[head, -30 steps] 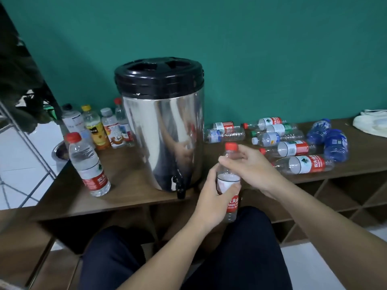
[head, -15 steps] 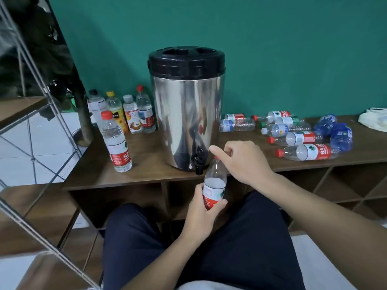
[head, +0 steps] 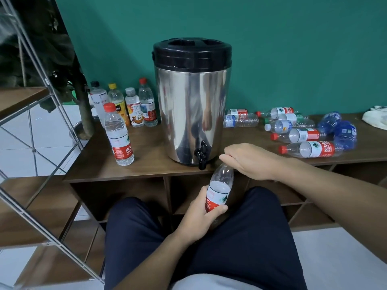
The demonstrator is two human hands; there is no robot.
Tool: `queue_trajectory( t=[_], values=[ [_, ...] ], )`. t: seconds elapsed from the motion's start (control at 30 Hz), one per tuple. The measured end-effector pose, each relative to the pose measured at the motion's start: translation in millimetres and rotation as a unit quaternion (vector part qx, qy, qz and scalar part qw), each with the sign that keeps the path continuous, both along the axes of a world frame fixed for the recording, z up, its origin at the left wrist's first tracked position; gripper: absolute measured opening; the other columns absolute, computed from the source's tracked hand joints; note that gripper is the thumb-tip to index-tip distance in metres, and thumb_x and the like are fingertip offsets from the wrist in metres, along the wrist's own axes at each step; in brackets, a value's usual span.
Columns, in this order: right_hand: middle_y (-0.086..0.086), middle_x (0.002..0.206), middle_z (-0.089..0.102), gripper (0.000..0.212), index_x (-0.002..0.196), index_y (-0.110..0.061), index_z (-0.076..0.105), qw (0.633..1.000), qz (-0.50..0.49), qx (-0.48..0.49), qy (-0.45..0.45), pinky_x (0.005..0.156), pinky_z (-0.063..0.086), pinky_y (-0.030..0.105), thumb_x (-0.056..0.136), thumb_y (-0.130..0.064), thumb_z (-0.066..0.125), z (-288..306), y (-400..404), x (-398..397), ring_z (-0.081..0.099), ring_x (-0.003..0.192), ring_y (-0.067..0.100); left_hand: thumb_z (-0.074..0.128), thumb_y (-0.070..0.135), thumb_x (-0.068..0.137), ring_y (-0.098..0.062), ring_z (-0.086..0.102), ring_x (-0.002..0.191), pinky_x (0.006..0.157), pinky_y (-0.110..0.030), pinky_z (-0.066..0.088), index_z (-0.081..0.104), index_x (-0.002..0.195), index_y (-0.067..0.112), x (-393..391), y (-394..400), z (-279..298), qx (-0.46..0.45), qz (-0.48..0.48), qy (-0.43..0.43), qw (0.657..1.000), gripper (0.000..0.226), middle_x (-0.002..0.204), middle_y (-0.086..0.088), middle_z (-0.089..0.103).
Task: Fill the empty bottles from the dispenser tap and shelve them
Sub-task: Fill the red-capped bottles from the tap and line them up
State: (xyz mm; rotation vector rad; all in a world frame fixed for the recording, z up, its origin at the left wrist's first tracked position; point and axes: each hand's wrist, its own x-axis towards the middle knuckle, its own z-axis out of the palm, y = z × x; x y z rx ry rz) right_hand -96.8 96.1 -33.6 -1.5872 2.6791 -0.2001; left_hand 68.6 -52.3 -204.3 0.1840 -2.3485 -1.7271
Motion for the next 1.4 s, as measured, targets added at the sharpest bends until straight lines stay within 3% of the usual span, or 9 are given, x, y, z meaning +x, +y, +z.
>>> queue_trajectory(
  t=[0.3,0.47,0.57,0.73,0.93,1.13,1.27,1.33,1.4],
  values=[
    [-0.019,0.114,0.055,0.016,0.118,-0.035,0.058,0.994,0.071,0.001,-0.08,0.095,0.052,0.038,0.116,-0.044,0.046,2,13,-8,0.058,0.104,0.006,0.083,0.039,0.101,-0.003,0.068,0.117,0.102,-0.024,0.053,0.059,0.138,0.037,-2,-8,-8,0.0,-0.023,-0.014,1.0,0.044,0.126,0.019,0.072],
    [-0.017,0.121,0.059,0.028,0.141,-0.035,0.065,0.988,0.086,-0.075,-0.101,0.093,0.045,0.017,0.115,-0.029,0.056,-1,12,-12,0.061,0.105,0.006,0.082,0.04,0.101,-0.007,0.07,0.114,0.103,-0.037,0.06,0.054,0.144,0.045,-5,-13,-17,0.009,-0.001,-0.018,1.0,0.052,0.127,0.018,0.072],
    [-0.016,0.103,0.06,0.025,0.133,-0.033,0.071,0.985,0.024,-0.135,-0.103,0.08,0.045,0.018,0.109,-0.026,0.068,-16,6,-18,0.059,0.086,0.009,0.083,0.036,0.101,-0.006,0.069,0.113,0.099,-0.032,0.061,0.051,0.146,0.045,-5,-17,-25,0.01,0.004,-0.025,1.0,0.057,0.127,0.019,0.071],
    [-0.015,0.094,0.064,0.014,0.116,-0.023,0.075,0.988,-0.088,-0.119,-0.047,0.081,0.052,0.032,0.104,-0.029,0.076,-51,-9,-38,0.061,0.083,0.005,0.084,0.033,0.1,0.001,0.065,0.123,0.1,-0.016,0.051,0.046,0.148,0.039,-3,-22,-35,-0.007,0.012,-0.049,0.999,0.062,0.135,0.019,0.068],
    [0.001,0.112,0.067,0.015,0.116,-0.02,0.076,0.984,-0.159,-0.077,-0.021,0.092,0.058,0.043,0.103,-0.027,0.078,-78,-23,-56,0.067,0.102,0.026,0.081,0.032,0.102,0.008,0.06,0.121,0.099,-0.013,0.047,0.042,0.147,0.035,0,-32,-55,-0.033,0.027,-0.081,0.996,0.06,0.138,0.016,0.065],
    [0.009,0.131,0.069,0.036,0.135,-0.014,0.075,0.977,-0.187,-0.093,-0.033,0.107,0.054,0.043,0.1,-0.021,0.081,-89,-22,-56,0.067,0.118,0.032,0.08,0.031,0.102,0.006,0.059,0.126,0.109,-0.026,0.051,0.04,0.145,0.036,1,-36,-64,-0.045,0.023,-0.103,0.993,0.059,0.141,0.016,0.061],
    [0.002,0.122,0.074,0.028,0.127,-0.016,0.078,0.97,-0.19,-0.145,-0.048,0.101,0.058,0.039,0.101,-0.026,0.08,-82,-22,-47,0.071,0.104,0.022,0.078,0.029,0.105,0.001,0.06,0.121,0.089,-0.008,0.045,0.039,0.143,0.031,3,-39,-66,-0.04,0.034,-0.123,0.991,0.054,0.136,0.012,0.062],
    [-0.007,0.105,0.078,0.014,0.112,-0.022,0.081,0.963,-0.181,-0.192,-0.052,0.09,0.058,0.034,0.105,-0.031,0.074,-72,-27,-33,0.07,0.093,0.01,0.078,0.031,0.104,-0.009,0.064,0.118,0.085,-0.008,0.046,0.039,0.14,0.031,2,-41,-69,-0.028,0.046,-0.122,0.991,0.052,0.133,0.009,0.064],
    [-0.014,0.086,0.076,0.023,0.092,-0.028,0.079,0.95,-0.171,-0.25,-0.078,0.077,0.051,0.027,0.109,-0.035,0.065,-57,-35,-15,0.067,0.08,0.0,0.079,0.035,0.102,-0.013,0.065,0.121,0.092,-0.016,0.049,0.04,0.138,0.032,2,-41,-70,-0.02,0.054,-0.119,0.991,0.054,0.134,0.008,0.065]
  ],
)
